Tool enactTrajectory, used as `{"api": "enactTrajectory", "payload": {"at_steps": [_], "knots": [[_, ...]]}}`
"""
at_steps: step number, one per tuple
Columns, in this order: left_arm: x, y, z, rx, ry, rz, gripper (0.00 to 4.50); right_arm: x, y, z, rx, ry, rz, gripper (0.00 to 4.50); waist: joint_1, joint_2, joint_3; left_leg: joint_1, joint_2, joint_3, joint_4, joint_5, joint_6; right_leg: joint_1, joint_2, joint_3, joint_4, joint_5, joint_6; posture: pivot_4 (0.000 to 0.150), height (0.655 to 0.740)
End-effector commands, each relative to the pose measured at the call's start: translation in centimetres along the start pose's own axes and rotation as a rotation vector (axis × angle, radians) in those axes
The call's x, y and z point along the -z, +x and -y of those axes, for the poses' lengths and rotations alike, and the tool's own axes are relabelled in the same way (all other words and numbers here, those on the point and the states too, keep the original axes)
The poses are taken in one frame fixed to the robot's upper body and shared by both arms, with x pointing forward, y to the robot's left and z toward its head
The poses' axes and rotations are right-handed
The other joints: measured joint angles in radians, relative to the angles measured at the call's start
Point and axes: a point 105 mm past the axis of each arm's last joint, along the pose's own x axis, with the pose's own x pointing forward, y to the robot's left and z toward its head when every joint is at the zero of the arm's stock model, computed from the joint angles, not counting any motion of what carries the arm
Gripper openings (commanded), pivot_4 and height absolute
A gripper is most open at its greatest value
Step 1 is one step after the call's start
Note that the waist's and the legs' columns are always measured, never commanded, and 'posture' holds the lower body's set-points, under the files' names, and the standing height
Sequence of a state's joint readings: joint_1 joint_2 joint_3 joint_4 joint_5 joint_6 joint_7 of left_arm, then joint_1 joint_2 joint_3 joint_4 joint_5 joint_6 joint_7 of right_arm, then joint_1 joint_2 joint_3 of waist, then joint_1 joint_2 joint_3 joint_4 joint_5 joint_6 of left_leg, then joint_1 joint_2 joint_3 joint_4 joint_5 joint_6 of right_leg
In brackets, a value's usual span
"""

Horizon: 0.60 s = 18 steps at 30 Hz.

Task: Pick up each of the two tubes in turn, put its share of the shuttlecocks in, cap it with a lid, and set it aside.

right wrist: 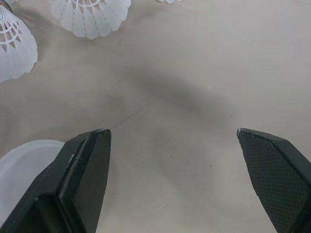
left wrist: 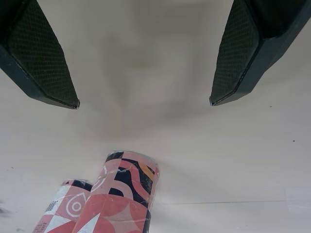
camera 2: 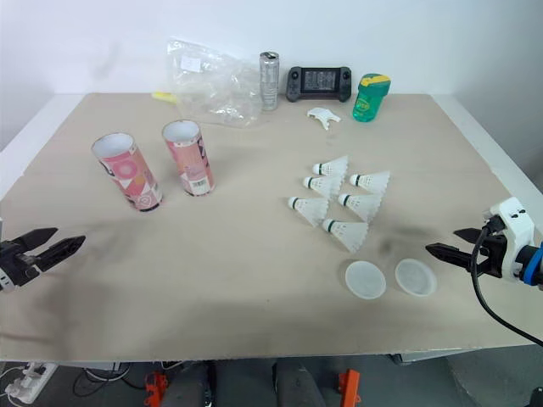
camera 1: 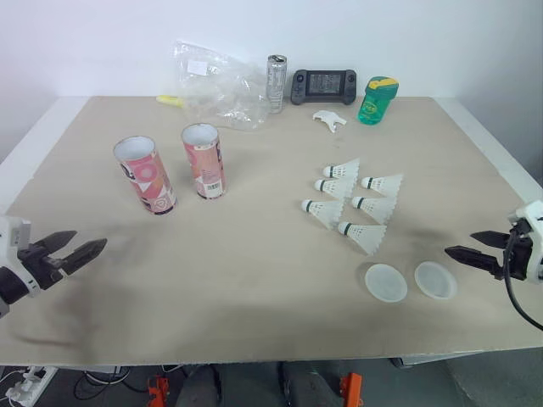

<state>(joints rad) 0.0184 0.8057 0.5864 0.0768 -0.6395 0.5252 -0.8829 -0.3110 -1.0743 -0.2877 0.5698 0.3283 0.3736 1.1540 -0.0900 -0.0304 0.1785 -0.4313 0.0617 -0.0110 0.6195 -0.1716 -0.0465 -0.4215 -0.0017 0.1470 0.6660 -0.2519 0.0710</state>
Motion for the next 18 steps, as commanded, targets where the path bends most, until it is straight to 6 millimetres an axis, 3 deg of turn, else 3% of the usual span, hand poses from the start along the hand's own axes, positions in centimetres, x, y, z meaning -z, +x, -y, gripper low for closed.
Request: {"api": "enactTrajectory", "payload": {"at_steps": [1, 18], "knots": [[-1.18, -0.07, -0.26, 0.005, 0.024, 0.043, 4.5, -1.42, -0.64, -0.03, 0.01, -0.032, 0.038, 4.45, 0.0, 0.0, 0.0, 0.0, 0.0, 0.0, 0.0, 0.0, 0.0, 0.0, 0.0, 0.0, 0.0, 0.0, 0.0, 0.15, 0.74], [-0.85, -0.12, 0.11, 0.041, 0.091, 0.053, 4.5, -2.15, -0.26, -0.85, 0.0, -0.037, 0.067, 4.45, 0.0, 0.0, 0.0, 0.0, 0.0, 0.0, 0.0, 0.0, 0.0, 0.0, 0.0, 0.0, 0.0, 0.0, 0.001, 0.15, 0.74]]}}
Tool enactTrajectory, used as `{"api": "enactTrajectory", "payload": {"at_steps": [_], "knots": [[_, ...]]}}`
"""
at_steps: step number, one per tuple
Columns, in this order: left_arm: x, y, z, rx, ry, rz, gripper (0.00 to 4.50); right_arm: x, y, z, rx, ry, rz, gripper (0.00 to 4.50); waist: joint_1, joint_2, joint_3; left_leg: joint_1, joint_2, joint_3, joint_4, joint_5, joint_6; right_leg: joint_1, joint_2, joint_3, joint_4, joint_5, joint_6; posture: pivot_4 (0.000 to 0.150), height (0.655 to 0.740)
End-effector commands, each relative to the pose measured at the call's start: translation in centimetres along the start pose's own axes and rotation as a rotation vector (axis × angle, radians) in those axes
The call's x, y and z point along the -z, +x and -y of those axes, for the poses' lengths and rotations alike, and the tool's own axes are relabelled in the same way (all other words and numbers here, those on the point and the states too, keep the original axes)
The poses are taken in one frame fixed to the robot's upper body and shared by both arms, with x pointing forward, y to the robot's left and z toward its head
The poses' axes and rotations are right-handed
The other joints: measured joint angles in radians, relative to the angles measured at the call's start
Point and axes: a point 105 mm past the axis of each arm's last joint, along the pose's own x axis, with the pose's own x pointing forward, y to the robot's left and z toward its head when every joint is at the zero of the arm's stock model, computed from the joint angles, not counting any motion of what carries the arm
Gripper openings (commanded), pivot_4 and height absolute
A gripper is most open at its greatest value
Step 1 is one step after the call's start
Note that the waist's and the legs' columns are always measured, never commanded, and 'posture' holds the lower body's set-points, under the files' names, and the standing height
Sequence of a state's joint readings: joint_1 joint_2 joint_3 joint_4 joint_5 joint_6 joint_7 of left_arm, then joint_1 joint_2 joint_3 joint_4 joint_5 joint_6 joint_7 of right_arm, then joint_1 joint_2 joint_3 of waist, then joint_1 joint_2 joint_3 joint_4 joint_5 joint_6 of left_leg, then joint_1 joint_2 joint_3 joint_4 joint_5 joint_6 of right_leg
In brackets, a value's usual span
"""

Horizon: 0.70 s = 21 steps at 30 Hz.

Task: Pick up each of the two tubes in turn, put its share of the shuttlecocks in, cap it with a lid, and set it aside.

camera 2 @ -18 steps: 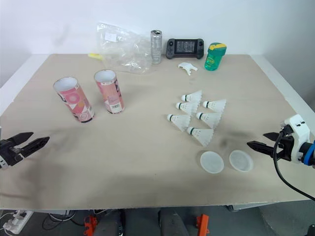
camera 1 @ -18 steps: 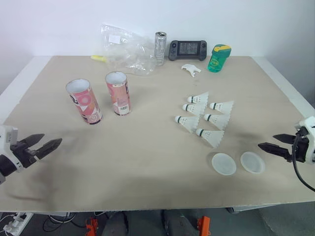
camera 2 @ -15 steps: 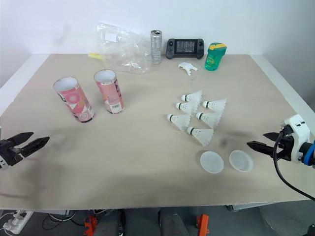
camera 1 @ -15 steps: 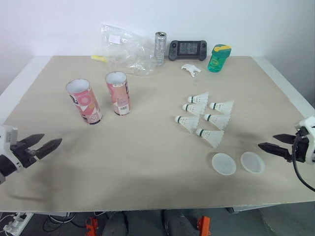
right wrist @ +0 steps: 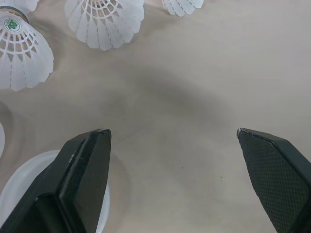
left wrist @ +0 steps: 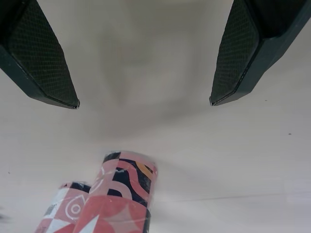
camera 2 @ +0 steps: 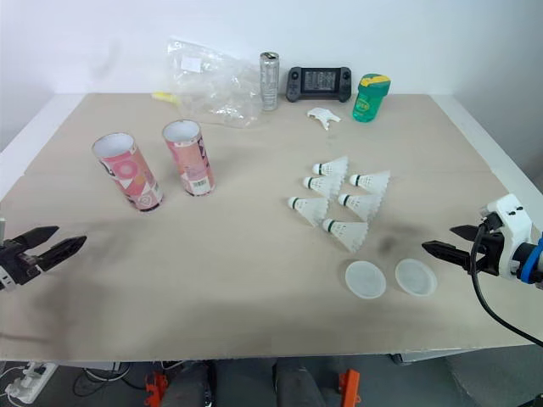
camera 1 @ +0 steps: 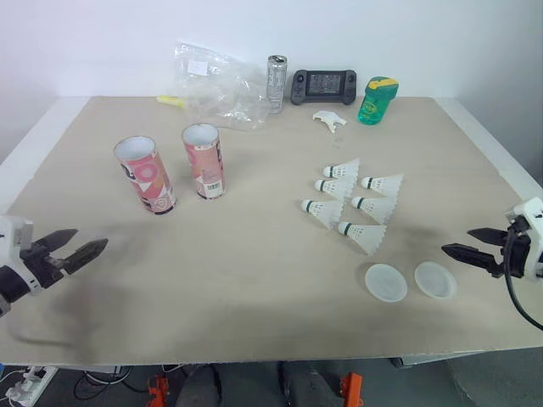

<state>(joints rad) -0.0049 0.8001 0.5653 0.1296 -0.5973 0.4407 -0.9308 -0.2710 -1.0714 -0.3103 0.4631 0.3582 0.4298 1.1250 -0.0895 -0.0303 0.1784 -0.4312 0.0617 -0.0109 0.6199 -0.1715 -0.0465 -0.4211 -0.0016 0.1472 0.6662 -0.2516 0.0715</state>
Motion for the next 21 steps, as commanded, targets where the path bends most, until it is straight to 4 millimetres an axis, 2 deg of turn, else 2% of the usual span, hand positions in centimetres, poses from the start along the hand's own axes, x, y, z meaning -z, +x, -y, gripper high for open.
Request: {"api": "enactTrajectory", "payload": {"at_steps": [1, 11, 17, 19, 21], "knots": [[-0.9, -0.6, 0.3, 0.024, 0.045, 0.04, 4.5, -1.4, -0.2, -0.1, 0.004, -0.027, 0.054, 4.45, 0.0, 0.0, 0.0, 0.0, 0.0, 0.0, 0.0, 0.0, 0.0, 0.0, 0.0, 0.0, 0.0, 0.0, 0.0, 0.15, 0.74], [-1.0, -1.1, -0.3, 0.037, 0.021, 0.07, 4.5, -1.6, -0.4, 0.2, 0.017, -0.022, 0.062, 4.45, 0.0, 0.0, 0.0, 0.0, 0.0, 0.0, 0.0, 0.0, 0.0, 0.0, 0.0, 0.0, 0.0, 0.0, 0.0, 0.15, 0.74], [-1.3, 0.2, 0.1, 0.039, 0.114, 0.151, 4.5, -6.0, 0.1, -2.5, -0.087, -0.076, 0.221, 4.45, 0.001, 0.001, -0.001, 0.001, 0.0, 0.0, 0.0, 0.0, 0.0, 0.001, 0.0, 0.0, 0.0, 0.001, 0.0, 0.15, 0.74], [-0.6, 1.2, -0.8, -0.025, 0.179, 0.149, 4.5, -8.8, 0.5, -4.3, -0.128, -0.17, 0.278, 4.45, 0.001, 0.002, -0.001, 0.001, 0.0, 0.0, 0.0, 0.0, 0.0, 0.001, 0.0, 0.0, 0.0, 0.002, 0.002, 0.15, 0.74], [0.2, 2.3, -1.4, -0.059, 0.222, 0.13, 4.5, -10.6, 0.9, -6.5, -0.183, -0.256, 0.3, 4.45, 0.002, 0.005, -0.002, 0.001, 0.0, 0.0, 0.001, 0.0, 0.0, 0.001, 0.0, 0.0, 0.0, 0.002, 0.002, 0.15, 0.74]]}}
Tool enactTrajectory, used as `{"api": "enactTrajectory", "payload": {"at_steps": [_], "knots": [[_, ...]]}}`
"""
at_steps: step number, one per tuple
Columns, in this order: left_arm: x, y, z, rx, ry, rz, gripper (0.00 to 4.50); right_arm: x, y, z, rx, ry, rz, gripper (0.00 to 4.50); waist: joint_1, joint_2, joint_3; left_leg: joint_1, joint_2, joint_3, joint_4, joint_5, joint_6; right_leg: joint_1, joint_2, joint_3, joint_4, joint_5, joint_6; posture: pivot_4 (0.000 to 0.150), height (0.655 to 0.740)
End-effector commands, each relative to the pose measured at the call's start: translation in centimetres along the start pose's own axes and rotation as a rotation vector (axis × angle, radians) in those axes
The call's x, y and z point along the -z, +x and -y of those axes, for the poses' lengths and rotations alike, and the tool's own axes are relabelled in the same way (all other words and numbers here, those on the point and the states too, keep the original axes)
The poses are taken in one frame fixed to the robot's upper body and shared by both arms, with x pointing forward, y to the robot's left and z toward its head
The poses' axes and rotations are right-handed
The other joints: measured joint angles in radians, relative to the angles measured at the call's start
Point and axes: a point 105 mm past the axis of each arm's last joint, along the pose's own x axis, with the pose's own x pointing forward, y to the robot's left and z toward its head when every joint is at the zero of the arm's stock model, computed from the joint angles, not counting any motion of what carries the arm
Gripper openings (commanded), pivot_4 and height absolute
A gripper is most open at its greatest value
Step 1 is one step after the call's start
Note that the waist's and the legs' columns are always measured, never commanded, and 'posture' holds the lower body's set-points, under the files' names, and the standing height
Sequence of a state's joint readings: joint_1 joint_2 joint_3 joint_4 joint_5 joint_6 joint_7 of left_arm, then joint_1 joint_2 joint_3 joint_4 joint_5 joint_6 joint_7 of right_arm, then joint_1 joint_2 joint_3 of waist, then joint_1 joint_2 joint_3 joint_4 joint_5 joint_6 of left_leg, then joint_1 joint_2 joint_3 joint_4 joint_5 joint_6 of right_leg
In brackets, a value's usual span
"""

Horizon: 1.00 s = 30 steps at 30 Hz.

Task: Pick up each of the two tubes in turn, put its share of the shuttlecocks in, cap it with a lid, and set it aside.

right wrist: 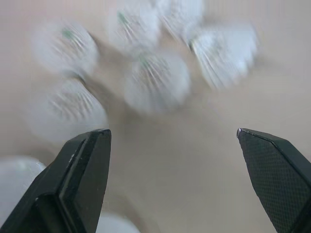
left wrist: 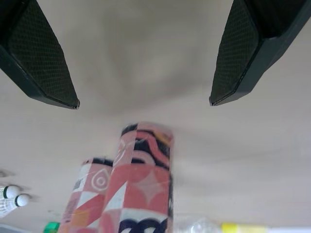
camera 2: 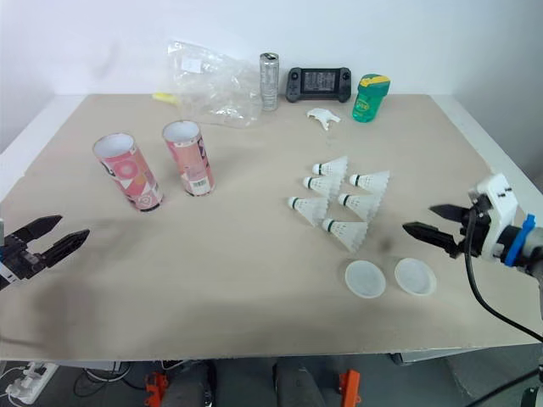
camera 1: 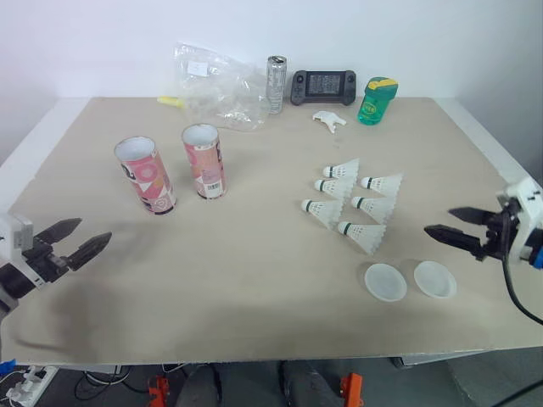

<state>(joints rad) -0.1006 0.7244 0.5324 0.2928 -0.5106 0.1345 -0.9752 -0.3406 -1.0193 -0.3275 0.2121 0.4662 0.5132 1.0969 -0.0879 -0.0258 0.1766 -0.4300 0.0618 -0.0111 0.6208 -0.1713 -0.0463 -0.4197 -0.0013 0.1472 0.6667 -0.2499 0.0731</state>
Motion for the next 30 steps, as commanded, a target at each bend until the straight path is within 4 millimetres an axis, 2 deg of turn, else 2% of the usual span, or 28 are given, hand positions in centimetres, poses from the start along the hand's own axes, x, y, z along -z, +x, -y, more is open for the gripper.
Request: {"api": "enactTrajectory", "payload": {"at_steps": [1, 3, 7, 11, 15, 19, 25, 30], "knots": [[0.7, 1.4, -0.4, -0.026, 0.091, -0.006, 4.5, -4.9, 1.3, -3.3, -0.113, -0.159, 0.104, 4.45, 0.002, 0.001, 0.0, 0.0, 0.0, 0.0, 0.0, 0.0, 0.0, 0.0, 0.0, 0.0, 0.0, 0.0, 0.0, 0.15, 0.74], [0.9, 2.4, 0.1, 0.001, 0.078, 0.011, 4.5, -5.7, 2.1, -5.5, -0.189, -0.179, 0.127, 4.45, 0.006, -0.001, -0.001, 0.0, 0.0, -0.001, 0.0, 0.001, 0.001, 0.0, 0.001, 0.0, 0.0, 0.001, 0.0, 0.15, 0.74], [0.8, 5.0, 0.7, 0.034, 0.06, 0.056, 4.5, -7.3, 4.3, -11.4, -0.38, -0.216, 0.207, 4.45, 0.012, -0.004, -0.002, -0.002, 0.0, -0.002, 0.0, 0.0, 0.0, 0.0, 0.001, 0.0, 0.0, 0.002, 0.004, 0.15, 0.74], [0.4, 7.2, 0.9, 0.055, 0.07, 0.083, 4.5, -6.8, 5.6, -14.5, -0.463, -0.195, 0.223, 4.45, 0.014, -0.004, -0.002, -0.005, 0.0, -0.004, 0.002, 0.001, 0.0, -0.001, 0.002, 0.0, 0.0, 0.002, 0.005, 0.15, 0.74], [0.1, 9.4, 0.6, 0.053, 0.15, 0.062, 4.5, -6.2, 6.4, -15.5, -0.472, -0.157, 0.242, 4.45, 0.02, -0.005, -0.002, -0.008, -0.001, -0.007, 0.004, 0.001, 0.0, -0.001, 0.002, -0.001, 0.0, 0.003, 0.005, 0.15, 0.74], [-1.2, 11.9, 1.1, 0.096, 0.167, 0.061, 4.5, -6.4, 6.1, -16.5, -0.472, -0.141, 0.274, 4.45, 0.025, -0.005, -0.002, -0.009, -0.002, -0.009, 0.004, 0.001, 0.001, -0.001, 0.002, -0.002, 0.0, 0.003, 0.005, 0.15, 0.74], [-1.8, 14.6, 2.5, 0.149, 0.153, 0.044, 4.5, -6.8, 5.9, -18.3, -0.487, -0.13, 0.299, 4.45, 0.033, -0.005, -0.002, -0.009, -0.002, -0.01, 0.004, 0.001, 0.001, -0.001, 0.003, -0.003, 0.001, 0.003, 0.005, 0.15, 0.74], [-1.9, 15.8, 3.0, 0.139, 0.129, 0.03, 4.5, -6.9, 5.7, -18.6, -0.471, -0.125, 0.301, 4.45, 0.036, -0.005, -0.002, -0.009, -0.002, -0.011, 0.004, 0.001, 0.001, 0.0, 0.004, -0.003, 0.001, 0.003, 0.005, 0.15, 0.74]]}}
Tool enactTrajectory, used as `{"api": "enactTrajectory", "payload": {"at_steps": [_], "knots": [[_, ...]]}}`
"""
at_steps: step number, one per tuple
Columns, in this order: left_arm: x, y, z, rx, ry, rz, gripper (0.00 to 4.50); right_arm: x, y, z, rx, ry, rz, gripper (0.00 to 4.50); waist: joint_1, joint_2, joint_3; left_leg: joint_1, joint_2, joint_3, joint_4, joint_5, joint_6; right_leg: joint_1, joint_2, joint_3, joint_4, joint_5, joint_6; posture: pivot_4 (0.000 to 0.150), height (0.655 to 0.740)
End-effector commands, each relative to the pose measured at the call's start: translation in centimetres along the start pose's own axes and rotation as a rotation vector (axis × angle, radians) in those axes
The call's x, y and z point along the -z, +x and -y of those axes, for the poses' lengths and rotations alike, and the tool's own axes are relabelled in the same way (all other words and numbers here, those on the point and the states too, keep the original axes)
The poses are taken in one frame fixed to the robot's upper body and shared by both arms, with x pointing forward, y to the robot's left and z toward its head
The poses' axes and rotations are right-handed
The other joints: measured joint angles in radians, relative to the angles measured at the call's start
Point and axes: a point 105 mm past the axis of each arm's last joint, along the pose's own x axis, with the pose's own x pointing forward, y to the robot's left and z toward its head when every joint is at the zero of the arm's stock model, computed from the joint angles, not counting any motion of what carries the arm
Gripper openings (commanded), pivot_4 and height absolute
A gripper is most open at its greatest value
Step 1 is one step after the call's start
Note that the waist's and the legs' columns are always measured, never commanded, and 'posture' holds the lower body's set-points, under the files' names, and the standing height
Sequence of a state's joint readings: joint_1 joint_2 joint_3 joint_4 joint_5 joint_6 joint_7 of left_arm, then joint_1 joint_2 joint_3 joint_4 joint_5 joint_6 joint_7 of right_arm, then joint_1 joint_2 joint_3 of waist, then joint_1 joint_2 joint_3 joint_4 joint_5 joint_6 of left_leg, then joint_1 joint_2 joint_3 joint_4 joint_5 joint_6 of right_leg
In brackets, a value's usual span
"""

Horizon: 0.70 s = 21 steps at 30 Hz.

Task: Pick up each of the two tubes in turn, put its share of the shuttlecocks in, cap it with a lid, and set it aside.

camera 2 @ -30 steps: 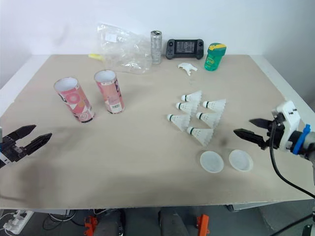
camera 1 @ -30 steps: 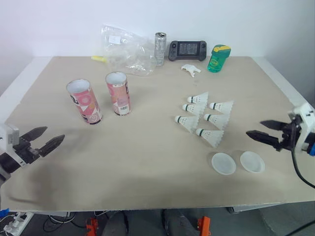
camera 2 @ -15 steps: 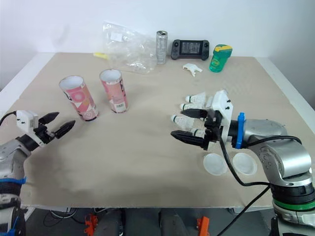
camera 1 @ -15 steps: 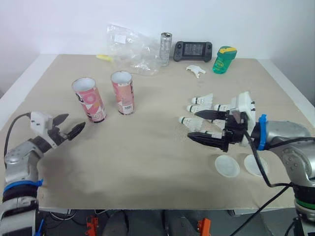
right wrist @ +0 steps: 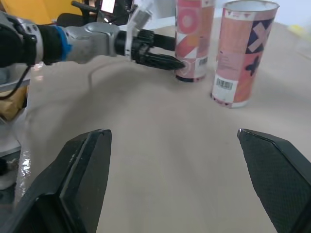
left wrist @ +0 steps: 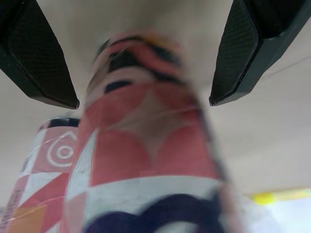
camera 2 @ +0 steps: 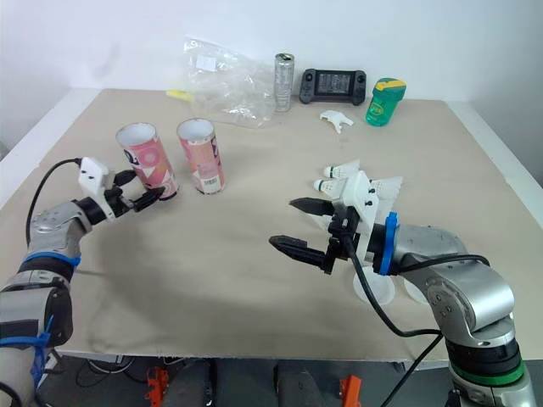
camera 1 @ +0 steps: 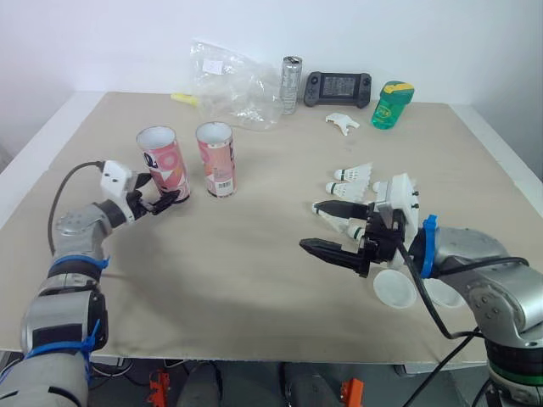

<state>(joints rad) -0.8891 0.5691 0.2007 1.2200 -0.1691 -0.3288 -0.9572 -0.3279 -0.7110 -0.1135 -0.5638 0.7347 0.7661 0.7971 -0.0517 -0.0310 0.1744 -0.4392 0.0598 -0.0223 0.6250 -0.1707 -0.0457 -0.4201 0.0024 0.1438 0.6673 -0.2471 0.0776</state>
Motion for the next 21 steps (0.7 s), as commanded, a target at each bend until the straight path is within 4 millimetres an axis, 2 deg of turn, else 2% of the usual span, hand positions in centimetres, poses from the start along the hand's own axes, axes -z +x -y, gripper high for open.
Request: {"api": "enactTrajectory", "payload": {"at_steps": [1, 7, 12, 18, 21], "knots": [[-1.1, 0.5, -0.8, -0.042, 0.014, 0.01, 4.5, -1.1, -0.2, -0.5, 0.013, -0.035, 0.029, 4.45, 0.001, 0.0, 0.0, 0.0, 0.0, 0.0, 0.0, 0.0, 0.0, 0.0, 0.0, 0.0, 0.0, 0.0, 0.0, 0.15, 0.74], [-1.4, 2.0, -0.7, -0.104, -0.03, 0.019, 4.5, -1.3, -0.6, -0.8, 0.048, -0.044, 0.024, 4.45, 0.005, 0.0, 0.0, 0.0, 0.0, -0.002, 0.001, 0.0, 0.0, 0.001, 0.0, -0.001, 0.001, 0.0, 0.0, 0.15, 0.74], [-1.2, 3.3, 0.4, -0.096, -0.042, 0.011, 4.5, -1.8, -0.9, -1.0, 0.064, -0.051, 0.03, 4.45, 0.005, 0.0, 0.0, 0.0, 0.0, -0.003, 0.001, 0.0, 0.0, 0.002, 0.0, -0.002, 0.001, 0.0, 0.0, 0.15, 0.74], [-1.3, 3.9, 0.5, -0.131, -0.042, 0.003, 4.5, -1.8, -1.0, -1.0, 0.077, -0.054, 0.018, 4.45, 0.005, 0.0, 0.0, 0.0, 0.0, -0.005, 0.001, 0.0, 0.0, 0.002, 0.001, -0.004, 0.001, 0.0, 0.0, 0.15, 0.74], [-1.4, 3.8, 0.1, -0.161, -0.049, 0.012, 3.56, -1.8, -1.1, -0.9, 0.082, -0.056, 0.012, 4.5, 0.005, 0.0, 0.0, 0.0, 0.0, -0.005, 0.002, 0.0, 0.0, 0.002, 0.001, -0.004, 0.001, 0.0, 0.0, 0.15, 0.74]]}}
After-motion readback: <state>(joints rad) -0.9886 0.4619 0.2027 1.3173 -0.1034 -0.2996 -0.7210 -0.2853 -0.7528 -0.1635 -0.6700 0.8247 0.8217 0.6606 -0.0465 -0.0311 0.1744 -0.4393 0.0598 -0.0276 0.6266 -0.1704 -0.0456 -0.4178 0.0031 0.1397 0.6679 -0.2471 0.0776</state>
